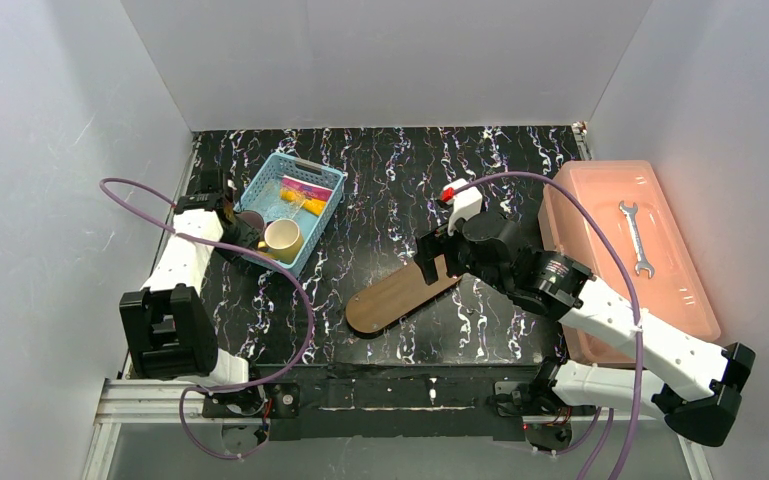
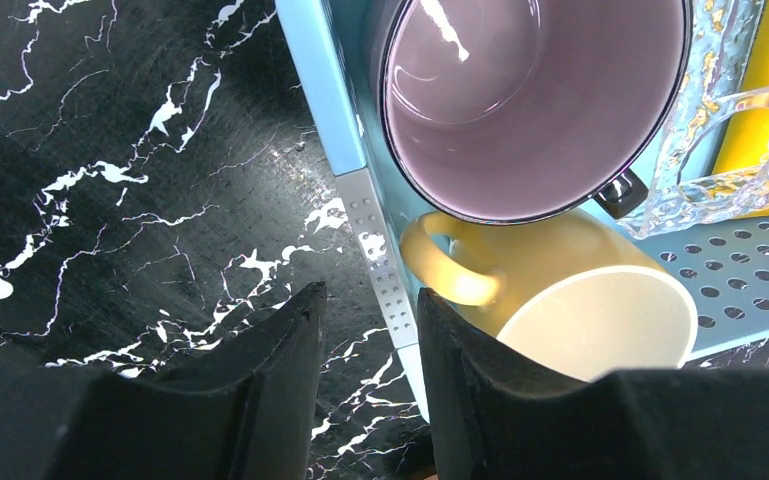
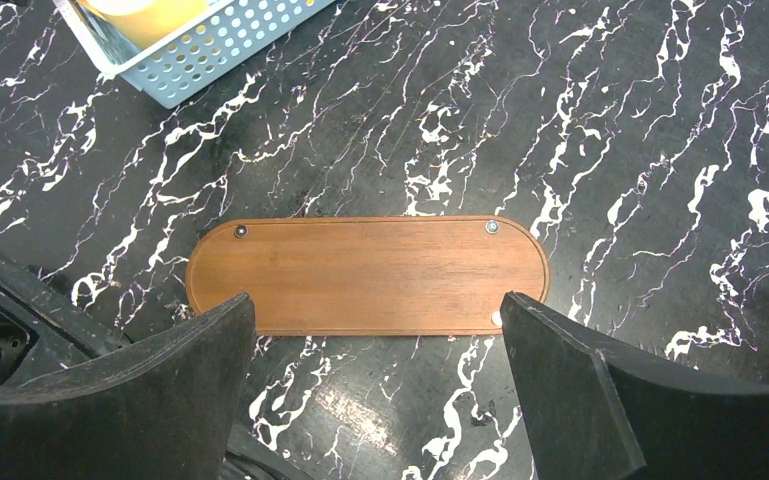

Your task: Prepare toiletry sets of a toothbrush and toothpaste on the tray

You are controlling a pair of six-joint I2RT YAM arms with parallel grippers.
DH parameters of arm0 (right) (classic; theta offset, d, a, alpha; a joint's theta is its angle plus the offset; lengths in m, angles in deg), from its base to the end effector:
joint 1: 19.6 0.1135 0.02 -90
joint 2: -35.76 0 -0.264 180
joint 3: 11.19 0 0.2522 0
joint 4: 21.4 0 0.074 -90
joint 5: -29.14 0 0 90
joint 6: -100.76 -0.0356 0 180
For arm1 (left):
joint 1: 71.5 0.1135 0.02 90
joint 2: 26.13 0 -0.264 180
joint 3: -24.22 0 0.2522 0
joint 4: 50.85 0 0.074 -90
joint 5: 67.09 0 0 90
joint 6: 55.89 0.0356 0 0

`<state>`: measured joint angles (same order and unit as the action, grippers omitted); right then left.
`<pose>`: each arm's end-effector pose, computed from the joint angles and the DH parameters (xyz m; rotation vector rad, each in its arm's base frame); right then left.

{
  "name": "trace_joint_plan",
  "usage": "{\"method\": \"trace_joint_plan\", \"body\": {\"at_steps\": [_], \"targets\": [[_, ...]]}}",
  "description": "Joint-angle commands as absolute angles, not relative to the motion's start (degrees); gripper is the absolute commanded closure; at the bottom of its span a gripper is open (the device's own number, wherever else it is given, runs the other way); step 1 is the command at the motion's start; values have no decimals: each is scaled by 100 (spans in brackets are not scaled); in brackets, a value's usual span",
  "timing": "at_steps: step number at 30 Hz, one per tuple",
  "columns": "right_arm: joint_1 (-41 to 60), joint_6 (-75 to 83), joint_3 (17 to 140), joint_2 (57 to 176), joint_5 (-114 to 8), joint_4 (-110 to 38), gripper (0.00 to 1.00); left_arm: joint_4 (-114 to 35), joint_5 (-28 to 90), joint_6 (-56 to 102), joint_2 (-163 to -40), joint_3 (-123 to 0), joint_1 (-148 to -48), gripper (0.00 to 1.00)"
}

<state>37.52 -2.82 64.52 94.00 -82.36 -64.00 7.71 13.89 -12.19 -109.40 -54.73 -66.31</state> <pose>0.1296 0.1765 0.3682 -0.5144 1.9345 0.4229 0.2886 0.0318 0.2595 -1.1940 2.3601 -0.0286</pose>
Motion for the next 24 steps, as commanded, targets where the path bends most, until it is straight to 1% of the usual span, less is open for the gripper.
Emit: {"method": "trace_joint_plan", "body": {"at_steps": [1, 11, 13, 19, 24], "targets": [[3766, -347, 6372, 9261, -8283, -6362, 0, 774, 1410, -1237, -11061, -5498, -6591, 63], [3761, -390, 6340, 9227, -8319, -6406, 0, 670, 1528, -1239, -11341, -5528, -6595, 64], [3761, -391, 6336, 9224, -8319, -6412, 0, 655, 1574, -1227, -11400, -5527, -6591, 66], [3761, -400, 6306, 9210, -8338, -6408, 0, 650, 1605, -1157, -11440, -5516, -6594, 78], [3761, -409, 6300, 9248, -8310, -6401, 0, 650, 1657, -1032, -11480, -5564, -6595, 90]]}}
